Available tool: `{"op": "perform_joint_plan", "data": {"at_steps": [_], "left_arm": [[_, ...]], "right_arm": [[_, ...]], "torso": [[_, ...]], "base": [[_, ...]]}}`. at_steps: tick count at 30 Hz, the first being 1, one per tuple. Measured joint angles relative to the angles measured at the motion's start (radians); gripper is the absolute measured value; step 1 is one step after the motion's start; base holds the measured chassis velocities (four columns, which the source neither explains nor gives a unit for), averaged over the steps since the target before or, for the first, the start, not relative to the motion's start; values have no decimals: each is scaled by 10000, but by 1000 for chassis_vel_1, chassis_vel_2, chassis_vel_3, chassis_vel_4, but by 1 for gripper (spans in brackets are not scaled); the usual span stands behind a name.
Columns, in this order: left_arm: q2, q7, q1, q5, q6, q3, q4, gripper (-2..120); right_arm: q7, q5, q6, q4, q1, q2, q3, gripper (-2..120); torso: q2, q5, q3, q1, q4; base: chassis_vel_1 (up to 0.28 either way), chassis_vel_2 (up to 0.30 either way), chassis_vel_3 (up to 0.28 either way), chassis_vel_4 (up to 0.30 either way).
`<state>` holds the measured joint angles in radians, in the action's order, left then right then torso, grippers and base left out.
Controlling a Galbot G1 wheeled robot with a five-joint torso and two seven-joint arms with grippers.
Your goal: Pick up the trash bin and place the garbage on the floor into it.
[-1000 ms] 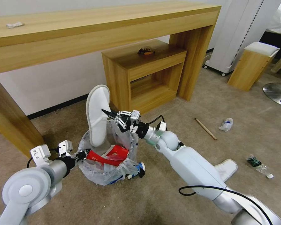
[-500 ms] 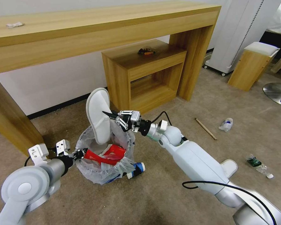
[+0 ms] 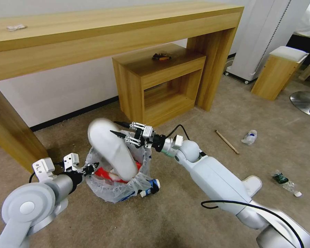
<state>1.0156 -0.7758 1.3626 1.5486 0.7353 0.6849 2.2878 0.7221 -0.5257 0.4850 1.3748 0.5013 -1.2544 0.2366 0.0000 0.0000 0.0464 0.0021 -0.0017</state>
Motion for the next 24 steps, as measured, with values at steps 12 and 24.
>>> {"op": "perform_joint_plan", "data": {"at_steps": [12,24], "left_arm": [[-64,3,-34,10,0,113,-30,0],[-478,-307,-52,29,0,1118,-532,0]], "right_arm": [[185,-205,-41,280,89,252,-28,96],[-2040,-1725,-1160,1262,588,1108,-664,100]], "torso": [[0,0,1,0,0],[0,-2,0,0,0]], "base": [[0,0,0,0],[0,0,0,0]]}}
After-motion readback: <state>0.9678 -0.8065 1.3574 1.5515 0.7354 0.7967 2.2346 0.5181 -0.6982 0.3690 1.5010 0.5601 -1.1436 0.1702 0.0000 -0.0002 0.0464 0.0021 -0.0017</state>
